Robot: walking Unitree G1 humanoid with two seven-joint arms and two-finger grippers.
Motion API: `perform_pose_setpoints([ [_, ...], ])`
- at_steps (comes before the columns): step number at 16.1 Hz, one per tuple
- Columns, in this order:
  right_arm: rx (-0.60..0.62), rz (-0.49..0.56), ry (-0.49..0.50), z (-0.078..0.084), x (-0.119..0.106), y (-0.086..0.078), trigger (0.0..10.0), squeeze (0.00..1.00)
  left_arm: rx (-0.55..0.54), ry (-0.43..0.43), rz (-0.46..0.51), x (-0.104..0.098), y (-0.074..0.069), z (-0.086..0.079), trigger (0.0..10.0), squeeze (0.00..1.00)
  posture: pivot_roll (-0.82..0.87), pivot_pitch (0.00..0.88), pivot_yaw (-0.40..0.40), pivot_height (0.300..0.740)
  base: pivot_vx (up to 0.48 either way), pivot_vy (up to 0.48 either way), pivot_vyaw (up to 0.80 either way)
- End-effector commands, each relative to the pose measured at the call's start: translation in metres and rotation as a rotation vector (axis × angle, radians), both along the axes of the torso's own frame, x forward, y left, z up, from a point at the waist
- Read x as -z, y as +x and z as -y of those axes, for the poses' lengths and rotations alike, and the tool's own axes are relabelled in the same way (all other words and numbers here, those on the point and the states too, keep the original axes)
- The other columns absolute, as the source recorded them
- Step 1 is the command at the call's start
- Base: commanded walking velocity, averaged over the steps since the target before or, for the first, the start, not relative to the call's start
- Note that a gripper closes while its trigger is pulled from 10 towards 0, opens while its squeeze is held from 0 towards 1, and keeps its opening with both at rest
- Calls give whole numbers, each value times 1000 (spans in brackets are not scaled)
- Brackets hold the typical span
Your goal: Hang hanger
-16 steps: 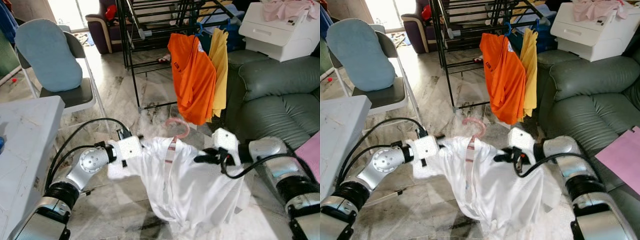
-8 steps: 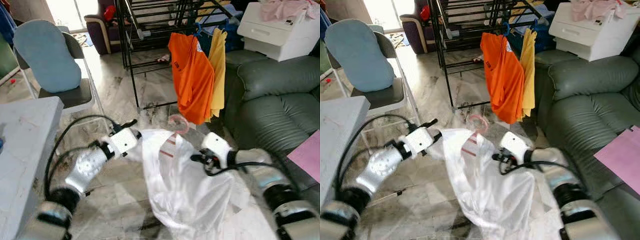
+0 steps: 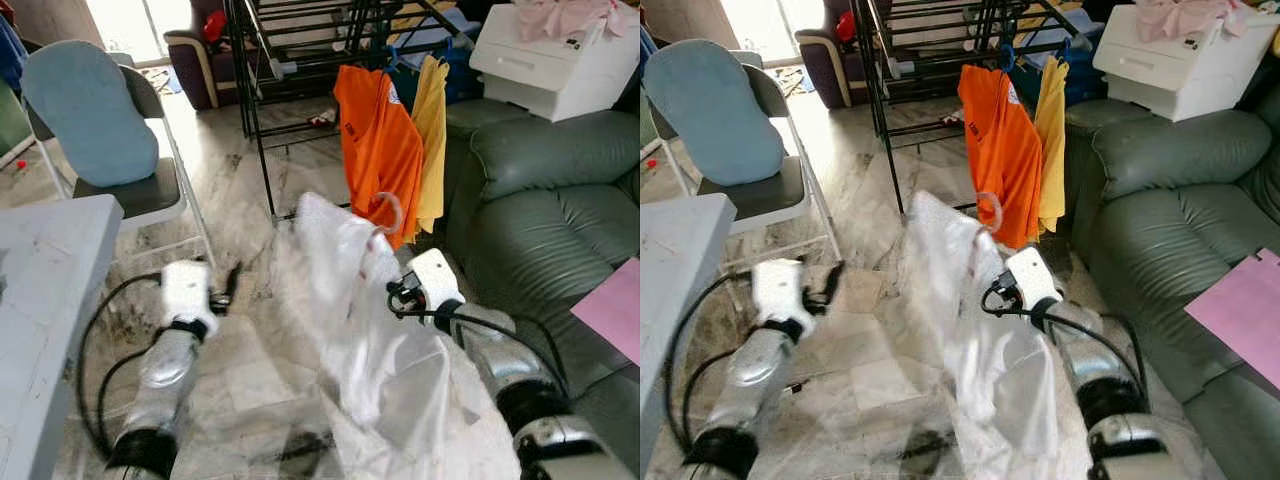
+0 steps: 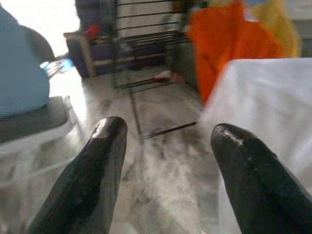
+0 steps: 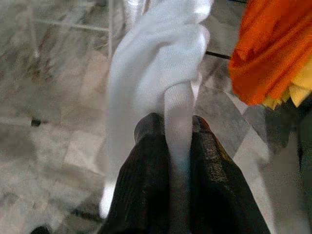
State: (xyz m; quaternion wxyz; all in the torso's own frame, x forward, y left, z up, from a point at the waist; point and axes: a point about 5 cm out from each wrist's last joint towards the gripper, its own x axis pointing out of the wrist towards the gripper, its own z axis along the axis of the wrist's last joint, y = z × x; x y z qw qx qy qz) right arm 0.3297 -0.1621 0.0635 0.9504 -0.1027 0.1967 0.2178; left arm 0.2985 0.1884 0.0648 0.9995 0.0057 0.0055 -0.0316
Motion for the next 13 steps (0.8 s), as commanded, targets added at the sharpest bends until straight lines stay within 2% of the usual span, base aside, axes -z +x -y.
perform_pose_setpoints([
  [1, 72, 59, 46, -2, -10, 3, 5882, 0, -41, -19, -5, -1, -3, -5, 10000, 1000, -97, 0, 20, 740, 0, 0, 0],
  [2, 108, 50, 57, -3, -8, 1, 9608, 0, -39, -18, -17, 0, -7, -6, 10000, 1000, -93, 0, 22, 740, 0, 0, 0],
  [3, 155, 43, 51, -5, -5, -1, 10000, 0, -33, -19, -30, 1, -10, -6, 10000, 808, -87, 0, 26, 740, 0, 0, 0],
  [4, 210, 44, 53, -5, -4, -3, 10000, 0, -25, -23, -39, 1, -12, -6, 10000, 0, -87, 0, 26, 740, 0, 0, 0],
  [5, 257, 52, 40, -6, -4, -3, 10000, 0, -23, -26, -44, 1, -13, -6, 10000, 0, -83, 0, 30, 740, 0, 0, 0],
  [6, 237, 115, 32, -13, -8, -5, 10000, 0, -21, -23, -48, 0, -13, -6, 10000, 0, -84, 0, 32, 740, 0, 0, 0],
  [7, 223, 127, 41, -18, -9, -7, 10000, 0, -18, -26, -49, -1, -12, -5, 10000, 0, -86, 0, 36, 740, 0, 0, 0],
  [11, 225, 147, 50, -22, -15, -10, 10000, 0, 5, -46, -51, -3, -12, 1, 10000, 0, -89, 0, 37, 740, 318, 0, 0],
  [12, 249, 136, 110, -22, -16, -11, 10000, 0, 9, -51, -50, -5, -12, 2, 10000, 0, -89, 0, 37, 740, 390, 0, 0],
  [13, 245, 137, 109, -21, -16, -11, 10000, 0, 8, -53, -52, -4, -11, 3, 10000, 0, -92, 0, 35, 740, 394, 0, 0],
])
